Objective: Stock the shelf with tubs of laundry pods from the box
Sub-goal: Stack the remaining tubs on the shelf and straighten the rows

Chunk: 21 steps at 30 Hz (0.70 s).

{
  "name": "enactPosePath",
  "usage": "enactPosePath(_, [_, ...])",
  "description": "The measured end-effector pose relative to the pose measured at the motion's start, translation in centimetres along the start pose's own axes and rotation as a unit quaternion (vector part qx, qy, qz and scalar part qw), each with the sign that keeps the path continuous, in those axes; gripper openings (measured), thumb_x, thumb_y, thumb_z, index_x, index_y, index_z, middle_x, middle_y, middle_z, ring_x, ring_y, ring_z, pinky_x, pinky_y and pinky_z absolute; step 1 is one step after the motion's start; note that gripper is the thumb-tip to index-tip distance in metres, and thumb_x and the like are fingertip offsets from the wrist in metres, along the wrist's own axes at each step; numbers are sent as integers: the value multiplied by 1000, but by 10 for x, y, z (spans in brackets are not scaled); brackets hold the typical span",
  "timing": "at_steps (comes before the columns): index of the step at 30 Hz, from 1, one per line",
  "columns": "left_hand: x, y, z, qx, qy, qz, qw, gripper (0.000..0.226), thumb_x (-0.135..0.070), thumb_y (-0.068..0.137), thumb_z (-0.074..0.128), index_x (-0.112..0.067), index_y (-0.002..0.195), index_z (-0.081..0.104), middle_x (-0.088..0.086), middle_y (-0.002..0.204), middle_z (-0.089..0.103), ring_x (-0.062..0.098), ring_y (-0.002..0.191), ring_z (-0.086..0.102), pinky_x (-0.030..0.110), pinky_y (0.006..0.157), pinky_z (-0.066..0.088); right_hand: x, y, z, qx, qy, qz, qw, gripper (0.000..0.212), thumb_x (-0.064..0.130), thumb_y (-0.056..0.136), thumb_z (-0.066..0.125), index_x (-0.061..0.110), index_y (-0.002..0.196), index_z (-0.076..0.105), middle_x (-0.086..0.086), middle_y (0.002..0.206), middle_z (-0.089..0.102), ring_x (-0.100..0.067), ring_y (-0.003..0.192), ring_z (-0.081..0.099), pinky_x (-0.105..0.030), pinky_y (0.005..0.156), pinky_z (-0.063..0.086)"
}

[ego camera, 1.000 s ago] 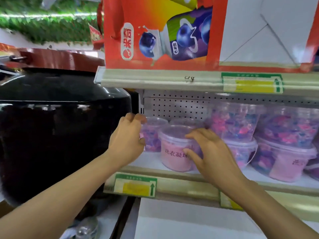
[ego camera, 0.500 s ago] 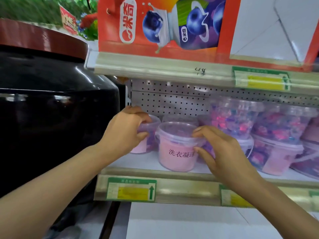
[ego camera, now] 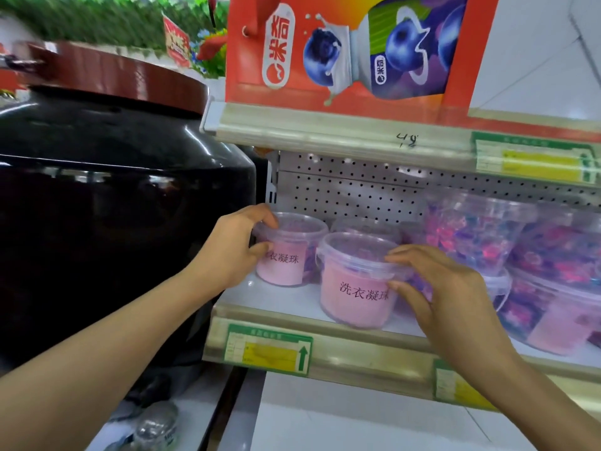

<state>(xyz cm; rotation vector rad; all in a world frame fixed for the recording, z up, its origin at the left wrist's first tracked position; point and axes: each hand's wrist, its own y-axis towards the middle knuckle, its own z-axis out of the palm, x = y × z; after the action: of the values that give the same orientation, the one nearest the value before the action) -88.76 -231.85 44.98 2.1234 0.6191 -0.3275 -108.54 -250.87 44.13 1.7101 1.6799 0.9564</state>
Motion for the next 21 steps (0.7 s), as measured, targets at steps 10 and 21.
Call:
enactPosePath(10, [-21,-23,-4,-14,-76,9,997,26,-1,74,73,-17,91,60,-5,98,61,13,94,60,39,87,51,25,3,-41,-167,-35,-18,985,23,14,78,65,6,99,70,-9,96,65,-7,88,53,-2,86,32])
enactPosePath(21, [-33,-36,-9,-29,-78,18,996,28,-6,72,77,-19,90,61,-10,95,57,4,91,57,23,86,51,39,28,-45,-222,-7,-27,975,21,12,80,66,7,100,70,-1,94,58,2,83,45,1,82,32])
